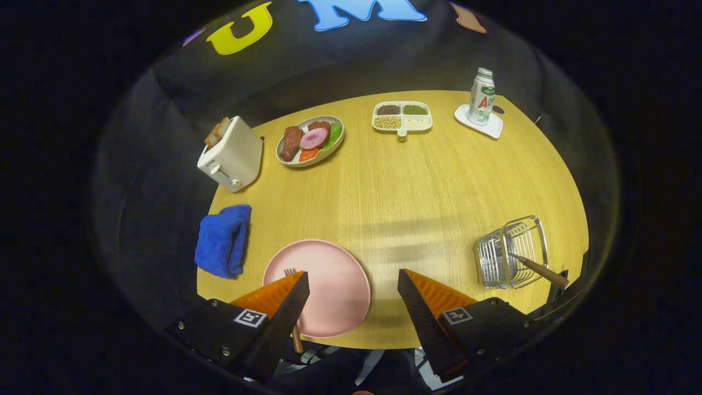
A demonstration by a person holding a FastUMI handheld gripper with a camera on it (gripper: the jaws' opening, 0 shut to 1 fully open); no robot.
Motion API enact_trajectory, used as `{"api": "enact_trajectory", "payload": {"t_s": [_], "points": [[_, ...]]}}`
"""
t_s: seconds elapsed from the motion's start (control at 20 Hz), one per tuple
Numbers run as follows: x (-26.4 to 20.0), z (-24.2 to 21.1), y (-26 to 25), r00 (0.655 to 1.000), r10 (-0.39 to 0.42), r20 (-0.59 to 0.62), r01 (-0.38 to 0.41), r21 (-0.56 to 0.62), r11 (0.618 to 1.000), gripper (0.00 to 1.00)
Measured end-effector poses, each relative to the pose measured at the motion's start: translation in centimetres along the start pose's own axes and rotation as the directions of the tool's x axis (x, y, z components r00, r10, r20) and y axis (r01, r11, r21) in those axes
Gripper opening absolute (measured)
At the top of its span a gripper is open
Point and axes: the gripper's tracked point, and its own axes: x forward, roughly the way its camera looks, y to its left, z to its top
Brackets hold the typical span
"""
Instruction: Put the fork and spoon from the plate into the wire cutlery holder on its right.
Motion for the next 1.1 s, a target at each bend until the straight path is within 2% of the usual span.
{"api": "enact_trajectory", "payload": {"t_s": [0.3,0.6,1.0,1.1], "points": [[3.0,-3.5,4.6,0.993,0.057,-0.103,-0.063,-0.060,0.996,1.00],[6.1,-7.3,7.8,0.969,0.097,-0.227,-0.110,-0.045,0.993,1.00],[8.6,-11.5,9.0,0.926,0.091,-0.367,-0.107,-0.022,0.994,0.93],[9.1,-12.1,9.1,0.915,0.089,-0.392,-0.101,-0.010,0.995,0.76]]}}
